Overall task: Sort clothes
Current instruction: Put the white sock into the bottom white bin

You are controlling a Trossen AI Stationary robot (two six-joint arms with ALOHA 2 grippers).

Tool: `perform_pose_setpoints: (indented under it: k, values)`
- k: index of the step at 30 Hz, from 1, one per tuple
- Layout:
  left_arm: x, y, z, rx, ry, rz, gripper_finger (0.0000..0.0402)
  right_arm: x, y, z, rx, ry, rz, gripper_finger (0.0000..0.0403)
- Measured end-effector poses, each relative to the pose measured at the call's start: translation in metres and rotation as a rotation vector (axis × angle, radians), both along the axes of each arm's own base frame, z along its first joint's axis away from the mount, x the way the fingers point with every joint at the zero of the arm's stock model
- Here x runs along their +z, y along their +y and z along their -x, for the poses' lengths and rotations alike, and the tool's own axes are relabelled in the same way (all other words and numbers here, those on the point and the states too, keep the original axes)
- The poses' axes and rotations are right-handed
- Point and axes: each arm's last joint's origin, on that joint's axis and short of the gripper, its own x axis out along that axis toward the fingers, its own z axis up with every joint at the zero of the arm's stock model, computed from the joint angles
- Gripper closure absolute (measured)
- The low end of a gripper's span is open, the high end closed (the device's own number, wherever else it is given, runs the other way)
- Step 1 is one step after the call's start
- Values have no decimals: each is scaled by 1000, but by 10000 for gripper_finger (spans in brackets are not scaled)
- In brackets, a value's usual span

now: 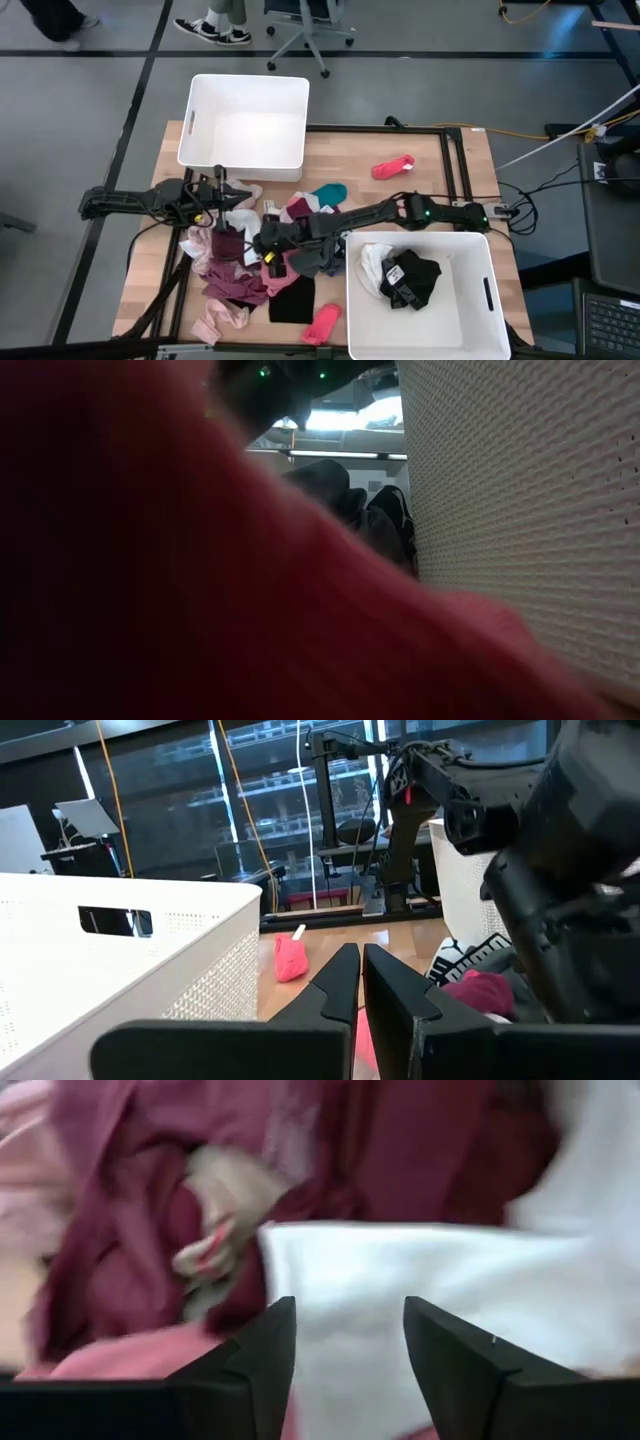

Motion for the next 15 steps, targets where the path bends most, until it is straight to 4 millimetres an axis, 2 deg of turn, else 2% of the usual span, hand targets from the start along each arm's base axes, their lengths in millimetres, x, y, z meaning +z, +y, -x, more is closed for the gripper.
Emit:
perform_pose_setpoints:
  k: [4, 9, 12, 15]
  values:
    - [0, 0, 0, 0, 0, 0, 391, -6, 1, 0, 35, 9, 3, 229]
    - [0, 0, 0, 0, 1, -3, 391, -14, -3, -1, -52, 18, 101, 241]
    - [0, 0, 0, 0, 1, -4, 391, -14, -4, -1, -60, 13, 160, 268]
    - [0, 0, 0, 0, 1, -4, 391, -9, -4, 0, -54, 30, 185, 312]
